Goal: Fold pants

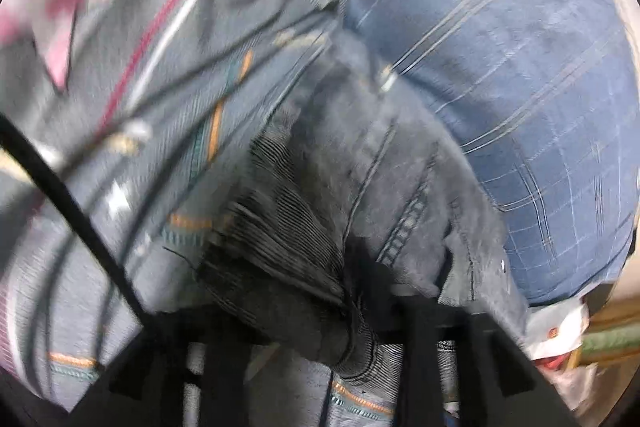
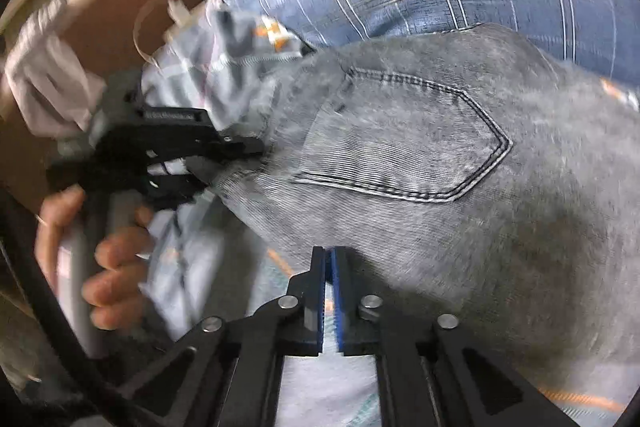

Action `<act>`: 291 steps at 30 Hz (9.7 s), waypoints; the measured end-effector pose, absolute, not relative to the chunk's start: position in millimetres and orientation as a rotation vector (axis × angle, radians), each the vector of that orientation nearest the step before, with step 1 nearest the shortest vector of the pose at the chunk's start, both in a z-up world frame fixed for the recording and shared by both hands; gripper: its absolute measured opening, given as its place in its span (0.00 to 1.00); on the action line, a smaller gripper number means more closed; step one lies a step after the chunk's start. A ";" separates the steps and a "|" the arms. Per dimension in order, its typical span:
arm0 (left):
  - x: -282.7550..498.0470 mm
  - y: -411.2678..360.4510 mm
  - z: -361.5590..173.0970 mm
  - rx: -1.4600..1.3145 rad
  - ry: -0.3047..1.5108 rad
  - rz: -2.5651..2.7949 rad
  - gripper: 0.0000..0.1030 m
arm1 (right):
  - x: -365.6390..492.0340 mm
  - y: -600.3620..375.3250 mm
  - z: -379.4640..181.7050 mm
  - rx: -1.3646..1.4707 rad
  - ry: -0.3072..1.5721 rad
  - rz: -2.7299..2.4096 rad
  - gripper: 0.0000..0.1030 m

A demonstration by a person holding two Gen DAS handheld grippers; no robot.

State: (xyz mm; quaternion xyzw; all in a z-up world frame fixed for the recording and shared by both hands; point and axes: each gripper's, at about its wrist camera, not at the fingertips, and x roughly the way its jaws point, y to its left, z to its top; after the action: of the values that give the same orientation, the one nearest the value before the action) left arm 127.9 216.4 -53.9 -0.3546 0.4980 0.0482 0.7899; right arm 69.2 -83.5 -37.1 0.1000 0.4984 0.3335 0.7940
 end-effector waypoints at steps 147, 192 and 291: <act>103.6 -212.2 -26.2 -0.227 1.065 -0.706 0.12 | 135.5 -443.8 -50.7 1.023 1.041 0.248 0.26; 106.9 -162.0 -32.2 -0.474 1.014 -0.750 0.12 | 136.8 -410.8 -22.7 0.927 0.951 0.401 0.20; 78.2 -80.6 7.4 -0.360 0.927 -0.635 0.15 | 164.1 -255.7 -2.6 0.556 1.043 0.617 0.10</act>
State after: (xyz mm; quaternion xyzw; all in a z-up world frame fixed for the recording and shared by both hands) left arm 78.2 -80.6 7.4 -0.1697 0.4371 -0.2994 0.8309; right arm 164.1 -255.7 -2.6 0.2577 0.4836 0.2862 0.7860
